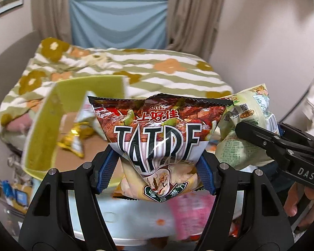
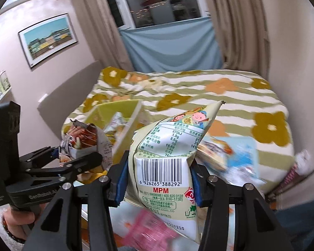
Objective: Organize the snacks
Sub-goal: 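Carry both bags into the yellow box and open both tools to release them, then move both tools back over the remaining snacks on the table, then grasp the pink striped bag with the left tool while the right tool grasps the orange cake packet, then carry both bags over the yellow box and open both tools to drop them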
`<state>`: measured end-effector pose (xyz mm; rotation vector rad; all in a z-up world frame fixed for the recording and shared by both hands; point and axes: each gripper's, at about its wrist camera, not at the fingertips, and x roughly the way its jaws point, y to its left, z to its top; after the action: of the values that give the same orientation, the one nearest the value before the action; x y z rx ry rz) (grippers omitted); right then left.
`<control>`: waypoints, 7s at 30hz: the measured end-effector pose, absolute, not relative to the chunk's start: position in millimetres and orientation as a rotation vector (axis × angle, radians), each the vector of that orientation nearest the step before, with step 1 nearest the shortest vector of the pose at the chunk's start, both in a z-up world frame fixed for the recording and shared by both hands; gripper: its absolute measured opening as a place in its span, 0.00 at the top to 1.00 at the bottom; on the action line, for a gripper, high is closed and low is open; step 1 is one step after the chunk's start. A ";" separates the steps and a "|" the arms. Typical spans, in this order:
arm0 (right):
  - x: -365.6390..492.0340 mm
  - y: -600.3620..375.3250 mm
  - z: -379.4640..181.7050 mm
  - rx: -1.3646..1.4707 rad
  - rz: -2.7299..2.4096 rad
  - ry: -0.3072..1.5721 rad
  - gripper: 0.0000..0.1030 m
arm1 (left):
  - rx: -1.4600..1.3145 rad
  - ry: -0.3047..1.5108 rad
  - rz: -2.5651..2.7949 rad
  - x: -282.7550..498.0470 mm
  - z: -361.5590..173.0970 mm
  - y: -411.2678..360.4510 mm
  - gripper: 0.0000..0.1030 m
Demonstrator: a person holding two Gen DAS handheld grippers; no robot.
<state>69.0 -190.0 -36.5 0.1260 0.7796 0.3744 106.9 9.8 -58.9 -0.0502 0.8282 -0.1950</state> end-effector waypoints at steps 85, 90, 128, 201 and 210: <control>103.6 -59.2 -51.2 0.073 0.239 0.879 0.00 | -0.019 0.967 -0.191 119.1 -93.7 135.0 0.00; 87.1 -101.7 -39.8 0.086 0.181 0.840 0.00 | -0.010 0.973 -0.231 112.7 -94.6 96.2 0.00; 61.5 -288.0 -182.9 -0.015 0.385 1.030 0.00 | -0.094 1.344 -0.128 48.9 -276.0 -127.9 0.00; 96.3 -172.7 -80.8 -0.116 0.455 0.875 0.43 | -0.032 0.936 -0.022 94.2 -93.5 2.7 0.39; 166.9 -84.5 -68.8 -0.075 0.433 0.854 0.43 | -0.027 0.932 -0.043 179.1 -82.6 105.0 0.39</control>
<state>166.9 -84.5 -68.8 -0.0755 0.8544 0.4327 179.1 105.0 -82.6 -0.0268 0.9318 -0.0434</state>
